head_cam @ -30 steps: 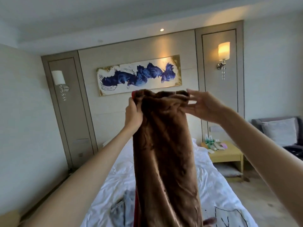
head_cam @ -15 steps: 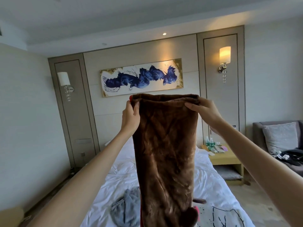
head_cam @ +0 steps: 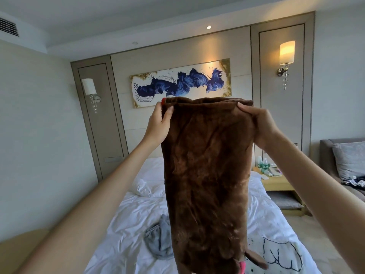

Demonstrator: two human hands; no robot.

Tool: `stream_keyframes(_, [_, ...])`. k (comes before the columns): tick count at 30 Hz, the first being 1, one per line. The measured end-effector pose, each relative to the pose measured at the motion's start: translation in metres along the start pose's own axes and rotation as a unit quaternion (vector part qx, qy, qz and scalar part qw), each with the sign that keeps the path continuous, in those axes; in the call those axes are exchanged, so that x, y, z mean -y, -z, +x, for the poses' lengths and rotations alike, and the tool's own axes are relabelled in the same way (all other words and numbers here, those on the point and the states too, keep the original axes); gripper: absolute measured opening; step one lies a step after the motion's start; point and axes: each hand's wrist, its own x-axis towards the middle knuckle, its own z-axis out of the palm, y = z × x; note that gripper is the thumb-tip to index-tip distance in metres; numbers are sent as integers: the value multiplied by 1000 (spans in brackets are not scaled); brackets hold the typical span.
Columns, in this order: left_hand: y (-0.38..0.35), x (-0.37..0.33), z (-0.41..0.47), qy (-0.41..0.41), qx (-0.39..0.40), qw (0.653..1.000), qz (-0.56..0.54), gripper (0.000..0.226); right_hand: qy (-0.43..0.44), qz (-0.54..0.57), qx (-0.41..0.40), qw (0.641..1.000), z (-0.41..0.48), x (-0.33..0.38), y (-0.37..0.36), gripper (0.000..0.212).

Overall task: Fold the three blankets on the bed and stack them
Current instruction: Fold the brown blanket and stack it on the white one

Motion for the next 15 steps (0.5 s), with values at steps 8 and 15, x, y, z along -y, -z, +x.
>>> stream_keyframes(8, [-33, 95, -8, 103, 45, 993, 21, 32, -88, 20, -44, 995, 33, -81, 19, 23])
stream_keyframes(15, [-78, 228, 13, 200, 64, 978, 8, 29, -118, -98, -129, 980, 108, -194, 45, 7])
